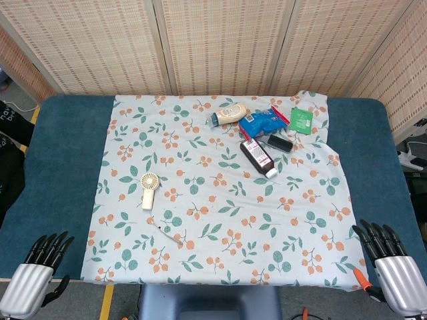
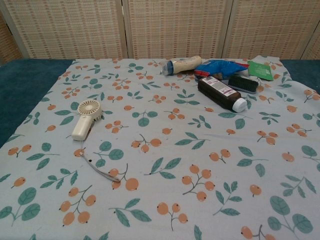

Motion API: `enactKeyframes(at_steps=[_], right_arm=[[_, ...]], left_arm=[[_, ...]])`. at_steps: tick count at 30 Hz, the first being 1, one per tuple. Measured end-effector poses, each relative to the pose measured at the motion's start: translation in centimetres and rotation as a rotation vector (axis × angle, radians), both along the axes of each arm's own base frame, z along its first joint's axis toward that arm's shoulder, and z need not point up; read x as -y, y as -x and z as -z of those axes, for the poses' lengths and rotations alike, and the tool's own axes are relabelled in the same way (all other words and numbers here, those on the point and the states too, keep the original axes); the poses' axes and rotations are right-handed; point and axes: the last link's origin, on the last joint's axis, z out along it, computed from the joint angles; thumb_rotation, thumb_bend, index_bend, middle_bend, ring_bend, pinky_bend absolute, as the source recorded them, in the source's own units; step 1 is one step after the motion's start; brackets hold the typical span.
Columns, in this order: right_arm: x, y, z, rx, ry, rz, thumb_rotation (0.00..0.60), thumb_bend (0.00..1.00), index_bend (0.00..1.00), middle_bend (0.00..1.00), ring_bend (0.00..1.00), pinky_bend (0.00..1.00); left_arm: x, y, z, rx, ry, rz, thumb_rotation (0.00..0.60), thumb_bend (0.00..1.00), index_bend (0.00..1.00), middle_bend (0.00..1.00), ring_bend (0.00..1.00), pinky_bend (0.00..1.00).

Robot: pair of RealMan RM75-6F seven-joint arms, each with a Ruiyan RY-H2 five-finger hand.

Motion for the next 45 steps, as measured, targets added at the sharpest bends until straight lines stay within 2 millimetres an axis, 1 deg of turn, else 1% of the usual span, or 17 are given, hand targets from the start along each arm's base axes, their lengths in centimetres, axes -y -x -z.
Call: enactKeyframes(at_steps=[3,6,7,8,9,10,11,12,13,14,16,19,23,28,32,40,45], right_arm=[[0.0,0.1,0.1,-0.004,-0.002,0.005,0.6,0.21,0.0,0.0,0.0,0.0],[0.2,0.2,0.2,-0.008,0.001,0.009,0.6,0.21,0.0,0.0,0.0,0.0],[0.3,0.2,0.3,-0.007,0.002,0.001,0.6,0.21,0.0,0.0,0.0,0.0],[0.4,0.2,0.3,-0.006,0.004,-0.007,0.6,0.21,0.0,0.0,0.0,0.0],[0.4,0.2,0.4,-0.005,0.006,-0.016,0.6,0.21,0.0,0.0,0.0,0.0],[0.5,0.2,0.6,-0.004,0.009,-0.026,0.6,0.21,0.0,0.0,0.0,0.0],[0.6,0.3,0.7,-0.004,0.012,-0.032,0.6,0.21,0.0,0.0,0.0,0.0],[0.7,0.3,0.8,-0.005,0.015,-0.036,0.6,0.21,0.0,0.0,0.0,0.0],[0.8,0.4,0.9,-0.007,0.017,-0.04,0.6,0.21,0.0,0.0,0.0,0.0],[0.9,0.4,1.0,-0.011,0.018,-0.041,0.6,0.21,0.0,0.0,0.0,0.0],[0.9,0.4,1.2,-0.02,0.018,-0.04,0.6,0.21,0.0,0.0,0.0,0.0],[1.0,0.4,1.5,-0.034,0.022,-0.041,0.6,0.21,0.0,0.0,0.0,0.0],[1.2,0.8,1.6,-0.047,0.028,-0.021,0.6,0.21,0.0,0.0,0.0,0.0],[1.8,1.5,1.8,-0.062,0.025,0.024,0.6,0.21,0.0,0.0,0.0,0.0],[2.2,1.9,2.0,-0.068,0.019,0.052,0.6,0.21,0.0,0.0,0.0,0.0],[2.6,2.1,2.0,-0.074,0.019,0.066,0.6,0.21,0.0,0.0,0.0,0.0],[2.7,2.2,2.1,-0.073,0.015,0.074,0.6,0.21,0.0,0.0,0.0,0.0]], left_arm=[[-0.1,-0.1,0.5,0.0,0.018,0.004,0.6,0.4,0.0,0.0,0.0,0.09],[-0.8,-0.1,1.5,0.004,0.046,0.025,0.6,0.48,0.0,0.04,0.02,0.19],[-1.2,-0.1,2.0,0.006,0.058,0.036,0.6,0.53,0.0,0.13,0.11,0.31],[-1.6,-0.1,2.5,0.006,0.066,0.045,0.6,0.58,0.0,0.3,0.28,0.5],[-2.1,-0.2,3.0,0.007,0.073,0.055,0.6,0.62,0.0,0.42,0.4,0.64],[-2.7,-0.2,3.8,0.009,0.085,0.064,0.6,0.67,0.0,0.59,0.57,0.82],[-3.1,-0.3,4.3,0.01,0.096,0.068,0.6,0.72,0.0,0.7,0.68,0.93],[-3.7,-0.4,4.9,0.011,0.108,0.073,0.6,0.76,0.0,0.74,0.71,0.96],[-4.5,-0.5,5.7,0.013,0.124,0.078,0.6,0.84,0.0,0.8,0.76,0.99],[-5.1,-0.6,6.4,0.014,0.135,0.08,0.6,0.91,0.0,0.83,0.79,1.0],[-6.6,-0.9,8.1,0.012,0.16,0.081,0.6,0.99,0.0,0.86,0.81,1.0],[-8.5,-1.2,10.4,-0.014,0.197,0.078,0.6,1.0,0.0,0.88,0.82,1.0],[-11.2,-1.8,12.6,-0.029,0.23,0.068,0.6,1.0,0.0,0.88,0.83,1.0],[-14.1,-2.3,13.8,-0.066,0.194,0.094,0.6,1.0,0.0,0.93,0.86,1.0],[-15.8,-2.8,14.7,-0.074,0.188,0.103,0.6,1.0,0.0,0.96,0.89,1.0],[-17.8,-3.3,15.6,-0.095,0.177,0.113,0.6,1.0,0.0,0.97,0.89,1.0],[-18.8,-3.3,15.6,-0.102,0.163,0.103,0.6,1.0,0.0,0.97,0.89,1.0]])
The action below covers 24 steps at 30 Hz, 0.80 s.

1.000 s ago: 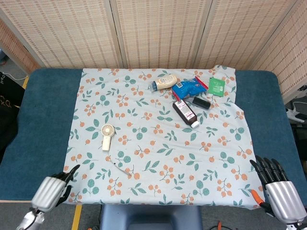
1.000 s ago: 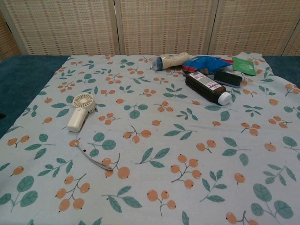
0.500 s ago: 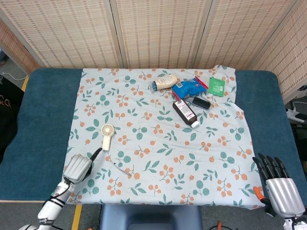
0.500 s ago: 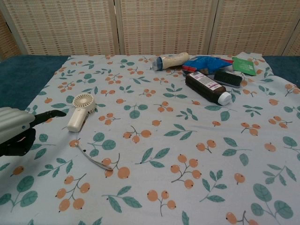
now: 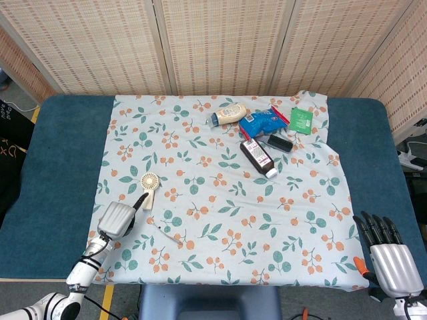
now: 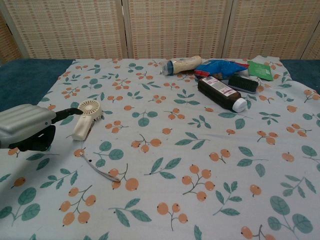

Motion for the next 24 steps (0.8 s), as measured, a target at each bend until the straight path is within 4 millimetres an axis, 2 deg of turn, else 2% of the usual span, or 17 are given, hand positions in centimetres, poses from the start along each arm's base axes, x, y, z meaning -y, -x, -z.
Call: enactKeyframes(at_steps=[24], right_arm=[[-0.1,-0.1,-0.6,0.004,0.021,-0.002,0.6,0.21,0.0,0.0,0.0,0.0]], left_arm=[[-1.2,0.6,1.3,-0.056,0.013,-0.022,0.6,1.0,0.0,0.97,0.89,1.0]])
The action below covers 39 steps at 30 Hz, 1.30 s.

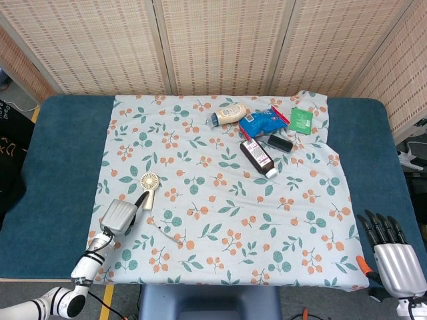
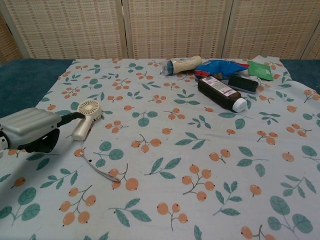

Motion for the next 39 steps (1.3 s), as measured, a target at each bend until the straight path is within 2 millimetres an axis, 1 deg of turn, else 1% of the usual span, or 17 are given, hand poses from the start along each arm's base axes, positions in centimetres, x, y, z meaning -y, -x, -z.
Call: enactKeyframes(at_steps=[11,30,39], right_arm=[[-0.05,-0.02,0.11,-0.003,-0.002,0.001,0.6,0.21,0.0,0.0,0.0,0.0],[-0.13,-0.11,-0.15,-0.003,0.009,-0.002,0.6,0.21,0.0,0.0,0.0,0.0],[-0.18,-0.11,-0.07,-0.006,0.008,-0.003,0.6,0.21,0.0,0.0,0.0,0.0]], left_arm=[[-0.06,-0.19,-0.38,0.006,-0.006,0.009,0.6,1.0,0.0,0.97,0.89,1.0],[-0.31,0.2,0.1,-0.013,0.01,-0.006,0.6,1.0,0.0,0.97,0.89,1.0],[-0.56,0.66,0.25,-0.05,0.041,-0.034,0.6,1.0,0.0,0.97,0.89,1.0]])
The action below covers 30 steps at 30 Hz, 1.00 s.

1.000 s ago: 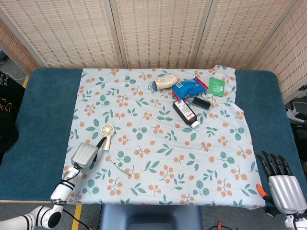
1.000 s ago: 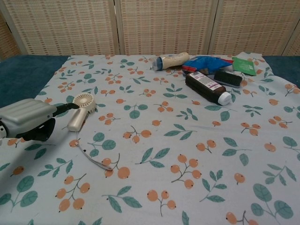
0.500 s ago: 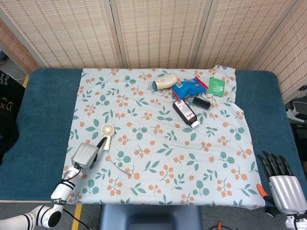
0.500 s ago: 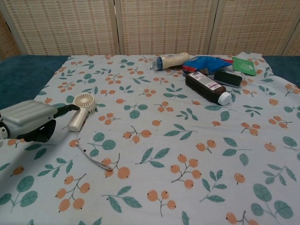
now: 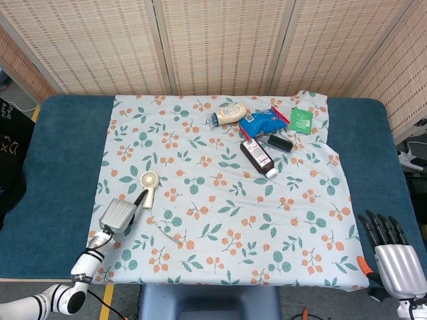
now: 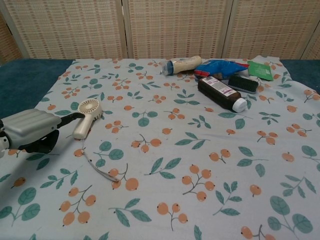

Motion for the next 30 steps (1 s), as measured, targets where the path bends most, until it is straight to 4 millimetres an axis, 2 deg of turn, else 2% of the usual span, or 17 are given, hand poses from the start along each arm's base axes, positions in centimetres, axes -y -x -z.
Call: enactKeyframes(at_steps=[6,11,14,16,18,21,22,23,24,25,26,28,30], right_arm=[[-0.1,0.0,0.0,-0.002,0.003,0.001,0.6,0.21,0.0,0.0,0.0,0.0],[-0.2,-0.1,0.0,-0.004,0.002,0.001,0.6,0.21,0.0,0.0,0.0,0.0],[-0.3,-0.2,-0.1,-0.003,0.004,-0.006,0.6,0.21,0.0,0.0,0.0,0.0],[-0.4,-0.3,-0.1,-0.002,0.005,-0.012,0.6,0.21,0.0,0.0,0.0,0.0],[-0.6,-0.5,-0.2,-0.002,0.004,-0.018,0.6,0.21,0.0,0.0,0.0,0.0],[-0.9,-0.8,-0.2,0.002,0.0,-0.032,0.6,0.21,0.0,0.0,0.0,0.0],[-1.1,-1.0,-0.3,0.004,-0.002,-0.04,0.6,0.21,0.0,0.0,0.0,0.0],[-1.3,-1.1,-0.3,0.006,-0.003,-0.046,0.6,0.21,0.0,0.0,0.0,0.0],[-1.5,-1.2,-0.3,0.008,-0.003,-0.051,0.6,0.21,0.0,0.0,0.0,0.0],[-1.8,-1.4,-0.4,0.011,-0.002,-0.054,0.6,0.21,0.0,0.0,0.0,0.0],[-2.0,-1.5,-0.5,0.014,0.0,-0.055,0.6,0.21,0.0,0.0,0.0,0.0],[-2.3,-1.7,-0.6,0.027,0.004,-0.057,0.6,0.21,0.0,0.0,0.0,0.0],[-2.4,-1.7,-0.7,0.035,0.005,-0.047,0.6,0.21,0.0,0.0,0.0,0.0]], left_arm=[[-0.2,0.1,0.0,-0.026,0.028,-0.025,0.6,1.0,0.0,0.97,0.89,1.0],[0.0,-0.7,-0.7,0.003,-0.001,0.003,0.6,0.99,0.0,0.96,0.89,1.0],[0.5,-1.7,-1.7,0.05,-0.053,0.061,0.6,0.83,0.0,0.91,0.85,1.0],[1.3,-2.5,-2.9,0.1,-0.099,0.104,0.6,0.66,0.0,0.79,0.77,0.98],[2.4,-2.9,-4.2,0.15,-0.138,0.13,0.6,0.55,0.0,0.63,0.63,0.88],[5.6,-2.4,-7.1,0.238,-0.185,0.13,0.6,0.46,0.0,0.27,0.26,0.57],[7.3,-1.7,-8.4,0.259,-0.199,0.112,0.6,0.44,0.0,0.15,0.13,0.43],[8.7,-1.0,-9.5,0.265,-0.21,0.093,0.6,0.43,0.0,0.07,0.06,0.33],[10.2,-0.2,-10.7,0.265,-0.223,0.071,0.6,0.42,0.0,0.02,0.01,0.22],[12.1,0.9,-12.3,0.262,-0.248,0.04,0.6,0.41,0.0,0.0,0.0,0.14],[13.5,1.7,-13.5,0.257,-0.269,0.017,0.6,0.4,0.0,0.0,0.0,0.1],[16.5,2.8,-16.0,0.249,-0.298,-0.021,0.588,0.39,0.0,0.0,0.0,0.07],[18.0,3.2,-17.6,0.263,-0.309,-0.037,0.567,0.38,0.0,0.0,0.0,0.06]])
